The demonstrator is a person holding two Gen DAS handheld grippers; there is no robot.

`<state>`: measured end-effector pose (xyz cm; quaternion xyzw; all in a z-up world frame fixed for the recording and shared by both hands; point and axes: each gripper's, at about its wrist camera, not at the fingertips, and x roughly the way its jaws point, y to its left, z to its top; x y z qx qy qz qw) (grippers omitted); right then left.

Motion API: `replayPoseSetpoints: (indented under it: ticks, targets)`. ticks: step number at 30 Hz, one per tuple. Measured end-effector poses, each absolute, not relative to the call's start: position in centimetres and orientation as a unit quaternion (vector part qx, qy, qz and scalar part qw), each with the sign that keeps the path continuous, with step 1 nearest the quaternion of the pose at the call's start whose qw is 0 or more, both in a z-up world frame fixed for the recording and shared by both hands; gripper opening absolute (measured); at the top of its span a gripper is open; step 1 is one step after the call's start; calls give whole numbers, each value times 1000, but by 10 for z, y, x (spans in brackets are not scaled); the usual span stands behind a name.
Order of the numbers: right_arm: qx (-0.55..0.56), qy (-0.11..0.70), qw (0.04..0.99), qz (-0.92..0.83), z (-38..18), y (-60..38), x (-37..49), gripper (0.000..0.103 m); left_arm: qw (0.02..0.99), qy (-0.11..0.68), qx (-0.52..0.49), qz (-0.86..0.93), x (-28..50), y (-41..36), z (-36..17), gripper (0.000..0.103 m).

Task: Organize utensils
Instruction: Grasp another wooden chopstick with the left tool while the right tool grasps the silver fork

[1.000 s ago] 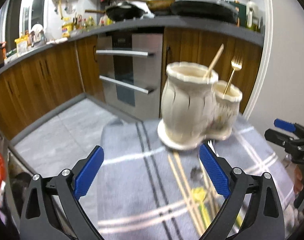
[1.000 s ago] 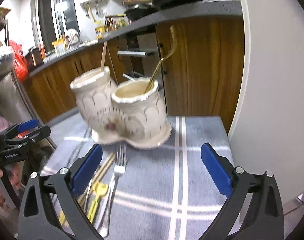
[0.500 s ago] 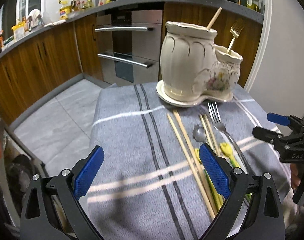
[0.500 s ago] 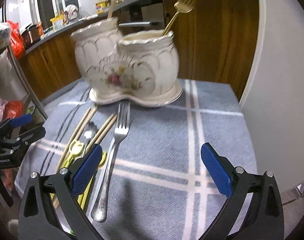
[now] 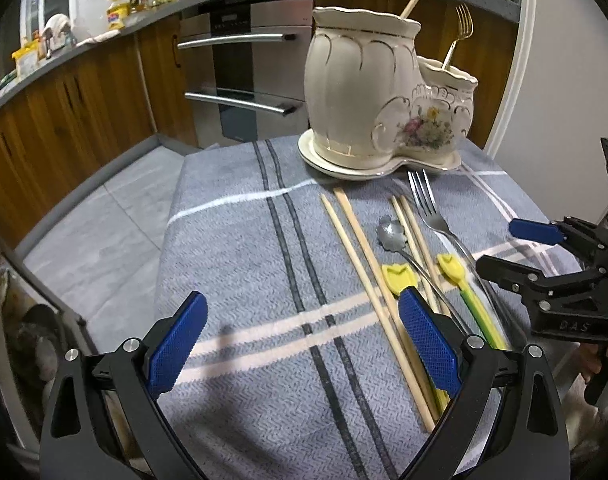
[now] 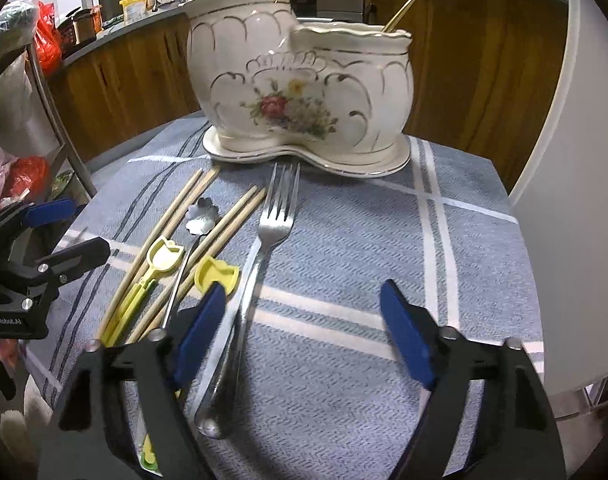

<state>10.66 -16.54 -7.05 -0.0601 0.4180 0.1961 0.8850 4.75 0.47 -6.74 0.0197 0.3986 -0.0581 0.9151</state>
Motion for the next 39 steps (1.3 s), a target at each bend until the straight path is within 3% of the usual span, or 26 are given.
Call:
replayPoseSetpoints:
  ticks: [13, 24, 30, 39]
  targets:
    - [-91, 425, 876, 207, -71, -153, 106, 29, 909, 410, 59, -56, 50, -8, -72, 93]
    - [-108, 426, 877, 195, -72, -153, 108, 25, 897, 432, 59, -71, 53, -13, -80, 74]
    - [-111, 433, 874, 189, -70, -159, 114, 22, 890, 441, 86, -73, 56, -16, -78, 39]
    - [-92, 451, 863, 208, -72, -149, 139, 19, 885, 455, 70, -70, 72, -14, -78, 37]
